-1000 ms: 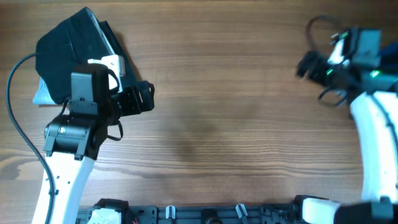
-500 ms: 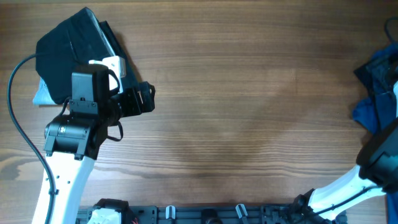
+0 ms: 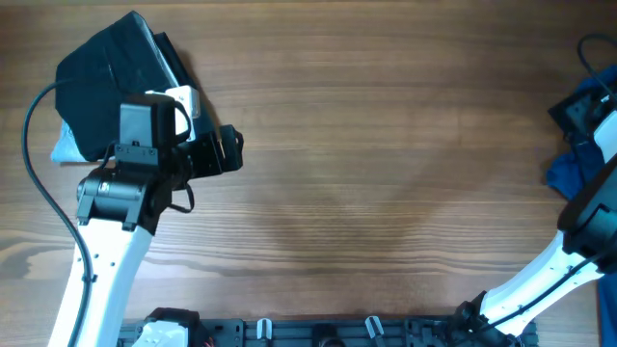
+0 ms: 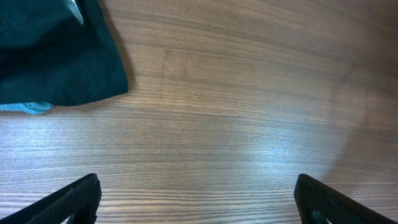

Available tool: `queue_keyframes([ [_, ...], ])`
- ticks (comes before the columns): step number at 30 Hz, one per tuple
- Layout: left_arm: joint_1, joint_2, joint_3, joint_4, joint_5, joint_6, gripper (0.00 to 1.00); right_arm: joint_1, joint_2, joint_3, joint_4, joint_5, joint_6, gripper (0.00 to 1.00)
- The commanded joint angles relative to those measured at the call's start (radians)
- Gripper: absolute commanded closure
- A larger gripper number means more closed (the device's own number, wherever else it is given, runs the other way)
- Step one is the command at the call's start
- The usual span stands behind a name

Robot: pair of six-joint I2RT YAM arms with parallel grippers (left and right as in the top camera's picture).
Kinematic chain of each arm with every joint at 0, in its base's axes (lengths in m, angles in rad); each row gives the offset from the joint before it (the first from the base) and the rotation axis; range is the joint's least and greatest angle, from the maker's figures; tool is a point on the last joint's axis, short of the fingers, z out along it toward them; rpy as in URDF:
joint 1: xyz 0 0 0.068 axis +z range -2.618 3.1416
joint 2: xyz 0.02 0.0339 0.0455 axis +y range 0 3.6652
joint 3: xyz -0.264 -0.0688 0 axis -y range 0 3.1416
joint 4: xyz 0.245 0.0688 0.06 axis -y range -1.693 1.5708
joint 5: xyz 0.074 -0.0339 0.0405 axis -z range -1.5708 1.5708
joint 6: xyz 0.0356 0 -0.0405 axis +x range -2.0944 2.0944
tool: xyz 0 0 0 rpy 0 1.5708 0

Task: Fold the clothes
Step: 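Drag the dark blue pants leftward to the table center with right gripper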

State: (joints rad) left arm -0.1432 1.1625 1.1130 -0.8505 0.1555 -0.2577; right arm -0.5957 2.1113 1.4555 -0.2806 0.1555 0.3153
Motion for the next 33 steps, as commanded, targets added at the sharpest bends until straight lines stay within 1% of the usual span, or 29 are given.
queue_keyframes([
  [1, -0.006, 0.008, 0.014, 0.002, 0.013, -0.013, 0.00, 0.001, -0.048, 0.011, -0.035, 0.031, 0.007, 0.96],
  [4, -0.006, 0.008, 0.014, 0.002, 0.012, -0.012, 0.00, 0.010, -0.189, 0.011, -0.081, -0.021, 0.032, 0.96],
  [7, -0.006, 0.008, 0.014, 0.002, 0.012, -0.012, 0.00, 0.041, -0.353, 0.011, -0.126, -0.183, 0.032, 0.96],
  [9, -0.006, 0.001, 0.014, -0.003, 0.012, -0.012, 0.00, 0.105, -0.471, 0.011, -0.183, -0.262, 0.032, 0.96],
  [12, -0.006, -0.024, 0.014, -0.016, 0.012, -0.012, 0.00, 0.219, -0.534, 0.011, -0.239, -0.261, 0.027, 0.96],
  [16, -0.006, -0.112, 0.016, -0.050, 0.008, -0.007, 0.00, 0.443, -0.538, 0.010, -0.359, -0.262, 0.060, 0.96],
  [20, -0.005, -0.243, 0.062, -0.096, -0.003, 0.014, 0.00, 0.724, -0.507, 0.010, -0.469, -0.262, 0.089, 0.96],
  [25, -0.005, -0.345, 0.103, -0.133, -0.007, 0.014, 0.00, 1.032, -0.480, 0.010, -0.485, -0.269, 0.111, 0.96],
  [26, -0.005, -0.371, 0.103, -0.135, -0.008, 0.014, 0.01, 1.138, -0.470, 0.010, -0.467, -0.269, 0.101, 0.94],
  [27, -0.005, -0.380, 0.103, -0.135, -0.011, 0.014, 0.01, 1.196, -0.465, 0.010, -0.451, -0.268, 0.070, 0.85],
  [28, -0.005, -0.382, 0.103, -0.137, -0.011, 0.014, 0.01, 1.234, -0.465, 0.010, -0.440, -0.254, 0.032, 0.69],
  [30, -0.005, -0.379, 0.103, -0.145, -0.011, 0.014, 0.00, 1.289, -0.471, 0.010, -0.446, -0.145, 0.044, 0.51],
  [31, -0.005, -0.372, 0.103, -0.152, -0.011, 0.014, 0.01, 1.295, -0.473, 0.010, -0.459, -0.078, 0.073, 0.45],
  [32, -0.005, -0.362, 0.103, -0.161, -0.010, 0.015, 0.01, 1.282, -0.480, 0.010, -0.483, 0.010, 0.117, 0.41],
  [33, -0.005, -0.346, 0.103, -0.172, -0.010, 0.017, 0.01, 1.254, -0.486, 0.010, -0.503, 0.051, 0.144, 0.41],
])
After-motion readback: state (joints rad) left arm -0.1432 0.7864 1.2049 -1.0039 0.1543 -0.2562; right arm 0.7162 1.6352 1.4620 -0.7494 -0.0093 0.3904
